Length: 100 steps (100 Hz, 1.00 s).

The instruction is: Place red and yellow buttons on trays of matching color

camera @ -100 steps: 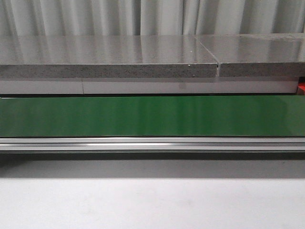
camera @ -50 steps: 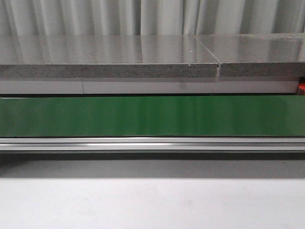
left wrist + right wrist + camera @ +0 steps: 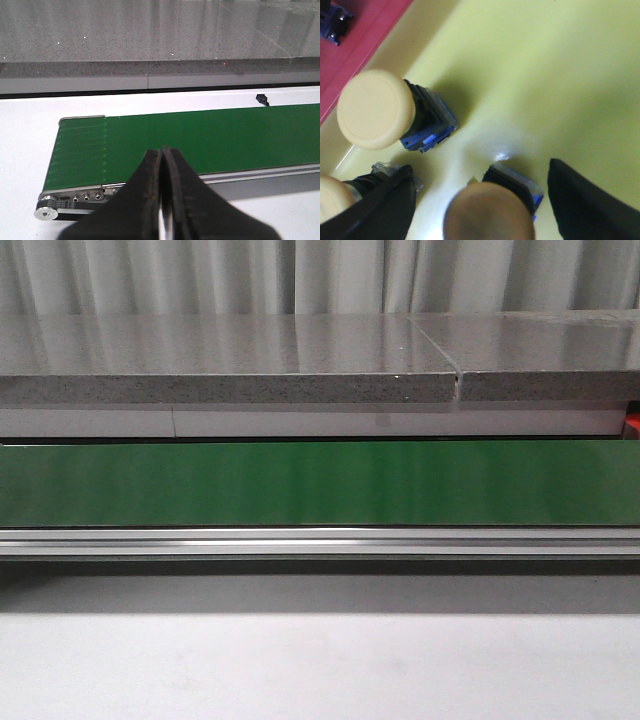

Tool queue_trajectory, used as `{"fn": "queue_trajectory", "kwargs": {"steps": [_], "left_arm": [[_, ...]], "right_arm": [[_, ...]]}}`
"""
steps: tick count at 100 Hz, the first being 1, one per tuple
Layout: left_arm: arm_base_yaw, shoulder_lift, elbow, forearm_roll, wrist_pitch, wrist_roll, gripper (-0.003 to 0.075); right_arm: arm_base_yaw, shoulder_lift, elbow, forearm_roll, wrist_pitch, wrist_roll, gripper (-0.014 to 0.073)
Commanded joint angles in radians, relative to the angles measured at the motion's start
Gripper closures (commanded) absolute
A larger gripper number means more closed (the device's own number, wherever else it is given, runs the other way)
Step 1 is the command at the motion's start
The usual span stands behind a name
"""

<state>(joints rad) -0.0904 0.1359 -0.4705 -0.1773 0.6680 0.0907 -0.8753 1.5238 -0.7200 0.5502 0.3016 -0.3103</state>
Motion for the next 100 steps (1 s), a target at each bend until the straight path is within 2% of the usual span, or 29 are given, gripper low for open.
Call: {"fn": "queue_trajectory", "kwargs": {"steps": [1,21,34,51,73,91,100], "left_arm": [[-0.006,0.013,-0.024,-0.017,-0.073,-0.005,0.0739],[-0.006,0.013,-0.024,-0.017,-0.073,-0.005,0.0739],[-0.006,0.013,-0.024,-0.017,-0.073,-0.005,0.0739],[-0.006,0.013,-0.024,-0.017,-0.073,-0.005,0.0739],[-0.006,0.013,-0.024,-0.017,-0.073,-0.005,0.0739],[-0.006,0.013,-0.024,-0.017,-0.073,-0.005,0.0739],[-0.006,0.013,-0.024,-0.017,-0.073,-0.005,0.0739]], "right_arm": [[0.000,-0.048,-0.025,0.004,-0.048,-0.011,0.0010],[0.003,-0.159,-0.025,0.062,-0.088,-0.010,0.0010],[0.059,-0.266,-0.025,0.078,-0.118,-0.010,0.0010],[0.212,-0.406,-0.025,0.077,-0.133,-0.020,0.0010],[0.469,-0.598,-0.025,0.077,-0.128,-0.129,0.0010],[0.658,-0.726,-0.016,0.077,-0.066,-0.210,0.0015],[0.720,-0.802,0.007,0.077,-0.023,-0.258,0.0057]]}}
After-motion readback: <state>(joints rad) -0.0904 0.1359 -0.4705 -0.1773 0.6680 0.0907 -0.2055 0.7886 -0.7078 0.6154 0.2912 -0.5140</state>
